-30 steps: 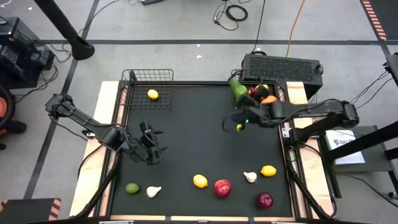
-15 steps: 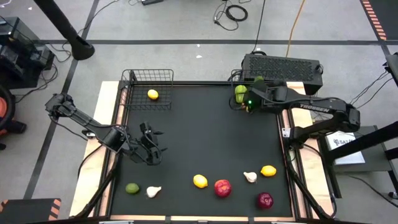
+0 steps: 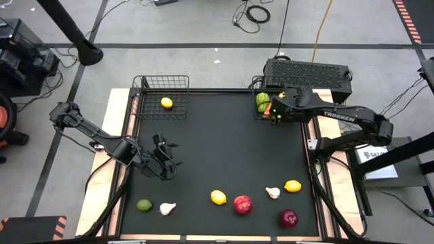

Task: Sort produce into baskets
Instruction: Put the green cucumber into the right black wire basket, then put the right white garlic into the right black wire basket

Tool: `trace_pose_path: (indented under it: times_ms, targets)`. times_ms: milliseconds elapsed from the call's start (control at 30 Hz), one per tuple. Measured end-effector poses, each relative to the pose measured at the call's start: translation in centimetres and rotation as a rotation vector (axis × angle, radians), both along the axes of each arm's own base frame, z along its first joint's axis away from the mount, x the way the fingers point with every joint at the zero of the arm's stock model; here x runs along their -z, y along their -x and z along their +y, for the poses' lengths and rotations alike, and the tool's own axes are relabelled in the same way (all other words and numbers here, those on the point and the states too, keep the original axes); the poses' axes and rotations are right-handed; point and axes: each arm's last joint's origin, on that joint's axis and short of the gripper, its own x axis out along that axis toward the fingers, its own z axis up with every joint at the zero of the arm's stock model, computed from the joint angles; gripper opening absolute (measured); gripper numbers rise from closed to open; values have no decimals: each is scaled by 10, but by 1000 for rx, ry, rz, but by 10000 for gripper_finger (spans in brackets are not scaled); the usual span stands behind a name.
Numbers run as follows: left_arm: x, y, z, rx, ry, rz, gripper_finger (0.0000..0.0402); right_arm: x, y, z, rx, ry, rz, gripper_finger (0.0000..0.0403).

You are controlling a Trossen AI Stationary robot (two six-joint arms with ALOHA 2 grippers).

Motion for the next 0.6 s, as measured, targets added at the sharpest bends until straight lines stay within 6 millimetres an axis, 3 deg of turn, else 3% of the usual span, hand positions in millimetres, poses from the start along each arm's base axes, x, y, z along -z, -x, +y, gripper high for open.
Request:
trace_pose_path:
  times_ms: [200,400,600]
  targets:
    - [-2,-2,-1,8,17,-30,343,13,8,-4,79,70,34,237]
    - [-4,-4,-2,9,31,-53,343,12,4,-2,22,93,52,293]
    - [-5,-5,-3,5,43,-69,343,1,-5,10,-55,44,-30,317]
